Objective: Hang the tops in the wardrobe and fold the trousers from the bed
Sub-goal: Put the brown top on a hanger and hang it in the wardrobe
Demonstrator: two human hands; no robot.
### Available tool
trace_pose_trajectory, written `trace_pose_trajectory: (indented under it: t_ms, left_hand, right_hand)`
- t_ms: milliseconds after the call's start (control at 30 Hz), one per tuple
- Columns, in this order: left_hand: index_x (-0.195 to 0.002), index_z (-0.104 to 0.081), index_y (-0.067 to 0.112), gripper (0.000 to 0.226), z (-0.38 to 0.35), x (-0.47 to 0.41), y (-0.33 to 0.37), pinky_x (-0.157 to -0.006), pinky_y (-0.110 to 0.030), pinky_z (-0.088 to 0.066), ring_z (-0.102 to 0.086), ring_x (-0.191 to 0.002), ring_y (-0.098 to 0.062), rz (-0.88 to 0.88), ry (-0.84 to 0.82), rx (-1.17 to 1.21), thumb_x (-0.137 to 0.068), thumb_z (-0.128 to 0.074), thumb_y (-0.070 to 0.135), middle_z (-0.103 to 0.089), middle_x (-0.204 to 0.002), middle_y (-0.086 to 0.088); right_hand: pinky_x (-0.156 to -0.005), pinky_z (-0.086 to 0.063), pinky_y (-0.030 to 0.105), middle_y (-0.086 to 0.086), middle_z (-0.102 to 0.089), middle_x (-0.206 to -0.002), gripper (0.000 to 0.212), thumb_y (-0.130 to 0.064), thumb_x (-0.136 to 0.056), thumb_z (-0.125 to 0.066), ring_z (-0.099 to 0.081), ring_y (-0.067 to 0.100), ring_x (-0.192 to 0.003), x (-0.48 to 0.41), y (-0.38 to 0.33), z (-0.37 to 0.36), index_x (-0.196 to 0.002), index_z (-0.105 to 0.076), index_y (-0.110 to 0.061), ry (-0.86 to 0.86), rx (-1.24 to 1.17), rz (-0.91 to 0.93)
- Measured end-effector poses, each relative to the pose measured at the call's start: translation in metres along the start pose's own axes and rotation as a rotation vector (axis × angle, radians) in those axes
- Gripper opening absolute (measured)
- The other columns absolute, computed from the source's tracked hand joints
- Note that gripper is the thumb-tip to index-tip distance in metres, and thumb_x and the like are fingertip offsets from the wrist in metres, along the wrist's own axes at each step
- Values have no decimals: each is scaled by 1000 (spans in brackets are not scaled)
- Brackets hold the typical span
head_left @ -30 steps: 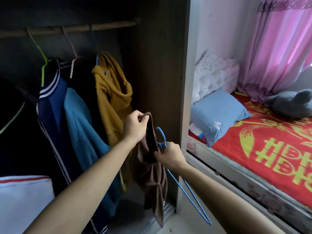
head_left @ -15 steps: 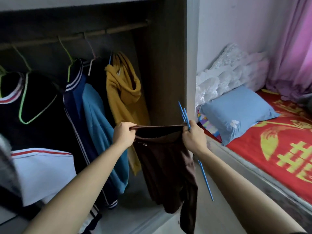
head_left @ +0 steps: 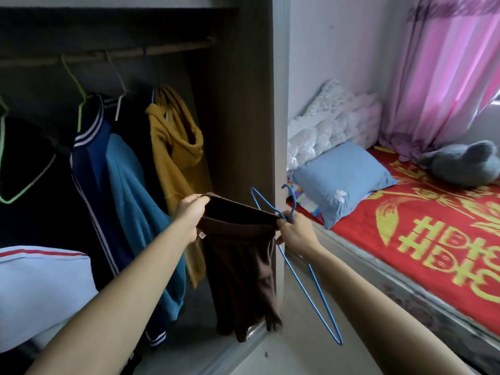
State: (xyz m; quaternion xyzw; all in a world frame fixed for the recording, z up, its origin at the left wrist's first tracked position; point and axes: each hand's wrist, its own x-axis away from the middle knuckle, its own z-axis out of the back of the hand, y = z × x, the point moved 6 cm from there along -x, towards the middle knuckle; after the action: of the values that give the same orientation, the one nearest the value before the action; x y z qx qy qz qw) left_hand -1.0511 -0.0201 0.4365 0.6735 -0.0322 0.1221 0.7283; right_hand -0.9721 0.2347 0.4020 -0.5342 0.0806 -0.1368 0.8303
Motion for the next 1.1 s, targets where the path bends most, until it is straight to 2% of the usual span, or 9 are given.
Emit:
trace_pose_trajectory:
  t_ms: [67, 167, 267, 367, 500, 700, 833, 933, 1100]
  left_hand:
    - [-80, -69, 22, 12, -5, 3, 13, -49, -23, -47, -67, -75, -21, -222, -37, -267, -87, -67, 31, -70, -79, 0]
    - [-70, -66, 22, 21, -12, 5, 25, -51, -18, -39, -59, -65, -5, -475, -57, -624, -83, -74, 36, -65, -68, 11]
    - [-73, -63, 27, 15, -15, -1, 25, -49, -15, -32, -52, -62, -1, -531, -18, -815, -85, -71, 32, -60, -68, 16]
    - [-79, -63, 24, 12, -14, -7, 13, -53, -23, -34, -54, -67, -12, -506, 23, -869, -88, -68, 30, -63, -76, 6]
    - [-83, -65, 17, 11, -5, -16, 1, -52, -21, -33, -54, -69, -14, -469, 56, -849, -88, -69, 26, -63, -78, 2]
    - [-82, -66, 17, 8, -12, -14, -3, -53, -21, -38, -56, -65, -8, -527, -33, -786, -88, -70, 21, -65, -76, 3]
    - [-84, -69, 22, 5, -36, 8, 1, -54, -17, -45, -63, -70, -6, -603, -186, -705, -88, -71, 19, -65, -75, 10]
    - [-87, -73, 21, 3, -45, 23, 7, -65, -25, -57, -69, -75, -9, -609, -268, -569, -88, -71, 23, -71, -78, 8]
    - [-74, -71, 37, 15, -34, 30, 18, -60, -18, -56, -71, -74, -7, -655, -338, -398, -86, -72, 28, -73, -75, 15]
  right_hand:
    - [-64, -60, 39, 9, -69, -80, 16, -14, -92, -50, -69, 16, -61, 3, -1, 3, -86, -65, -12, -14, -34, -28]
    - [-54, -45, 24, -2, -61, -71, 18, -27, -94, -57, -56, 7, -57, 16, -5, 4, -88, -67, -14, -86, 18, -75]
    - [-56, -35, 20, -2, -61, -81, 30, -36, -100, -53, -49, 8, -65, 31, -18, 12, -100, -71, -12, -167, 14, -124]
    - [-45, -30, 19, 0, -48, -65, 29, -29, -102, -49, -39, 10, -53, 46, -39, 30, -99, -71, -12, -186, 17, -121]
    - [-38, -28, 16, -11, -43, -45, 28, -26, -100, -54, -35, 4, -41, 64, -66, 53, -86, -75, -13, -254, 43, -85]
    - [-38, -27, 21, -6, -41, -51, 26, -27, -97, -57, -32, 8, -42, 76, -71, 35, -86, -77, -14, -402, 22, -140]
    - [-39, -25, 24, -4, -39, -53, 22, -25, -94, -59, -31, 9, -41, 64, -59, 4, -96, -74, -8, -349, -10, -178]
    - [-42, -27, 26, -5, -38, -49, 31, -27, -90, -58, -32, 9, -40, 52, -48, -11, -100, -71, -1, -216, -13, -210]
    - [-42, -27, 23, -6, -39, -51, 27, -31, -92, -51, -32, 7, -39, 46, -41, -18, -77, -63, -12, -188, -79, -210]
